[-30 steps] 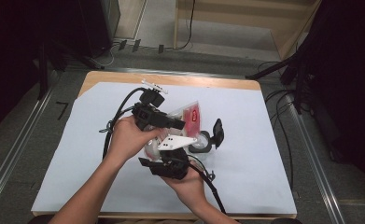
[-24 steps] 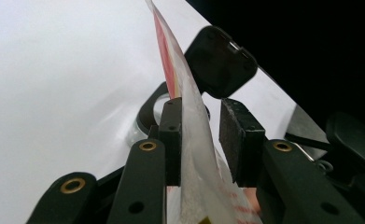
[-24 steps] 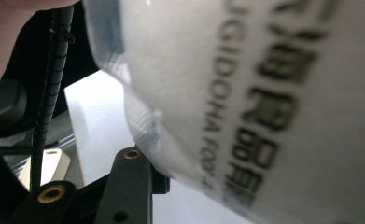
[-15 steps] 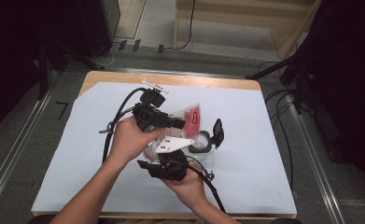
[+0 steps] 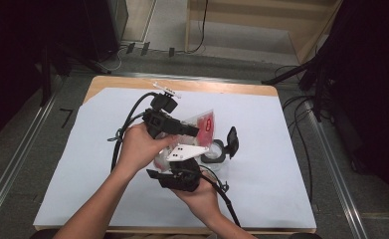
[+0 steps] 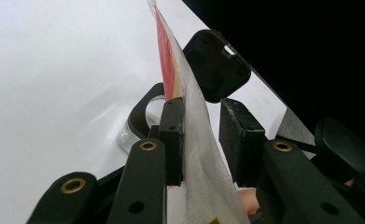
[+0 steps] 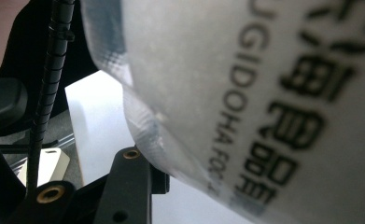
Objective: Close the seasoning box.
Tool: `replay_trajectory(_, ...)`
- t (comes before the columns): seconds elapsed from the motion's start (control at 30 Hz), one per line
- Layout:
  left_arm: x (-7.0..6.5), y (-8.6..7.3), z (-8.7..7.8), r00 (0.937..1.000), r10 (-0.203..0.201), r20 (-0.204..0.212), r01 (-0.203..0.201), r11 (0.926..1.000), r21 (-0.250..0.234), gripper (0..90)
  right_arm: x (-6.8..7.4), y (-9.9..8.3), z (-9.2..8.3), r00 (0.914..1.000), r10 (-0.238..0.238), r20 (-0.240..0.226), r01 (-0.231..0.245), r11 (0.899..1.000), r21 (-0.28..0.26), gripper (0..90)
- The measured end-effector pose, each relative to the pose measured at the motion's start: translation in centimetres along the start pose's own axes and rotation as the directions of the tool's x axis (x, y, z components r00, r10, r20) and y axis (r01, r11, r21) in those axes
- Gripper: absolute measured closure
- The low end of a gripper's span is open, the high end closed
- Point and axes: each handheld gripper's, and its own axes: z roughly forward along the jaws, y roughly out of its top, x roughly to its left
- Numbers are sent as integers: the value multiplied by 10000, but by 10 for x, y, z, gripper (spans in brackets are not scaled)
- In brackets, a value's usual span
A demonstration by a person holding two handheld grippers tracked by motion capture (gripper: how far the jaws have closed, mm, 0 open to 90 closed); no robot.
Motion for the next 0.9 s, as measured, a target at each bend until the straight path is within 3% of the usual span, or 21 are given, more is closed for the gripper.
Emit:
replay_trajectory(0.17,-2,0,-1,9999,-105,-70,106,9997,232,714,0,1,-1,9997,-37,-241,38,10000,43,639)
replay_trajectory(0.3,1,1,0,9998,-197,24,196,9992,356,719,2,1,-1,9999,-100,-116,101,9999,86,639)
replay_trajectory(0.5,5,-2,-2,9994,-273,219,270,9995,144,721,3,1,1,9998,-208,-17,208,9996,169,640)
replay_trajectory(0.9,6,-2,-2,9998,-118,135,117,9999,33,718,1,2,2,9997,-260,41,259,9993,262,641)
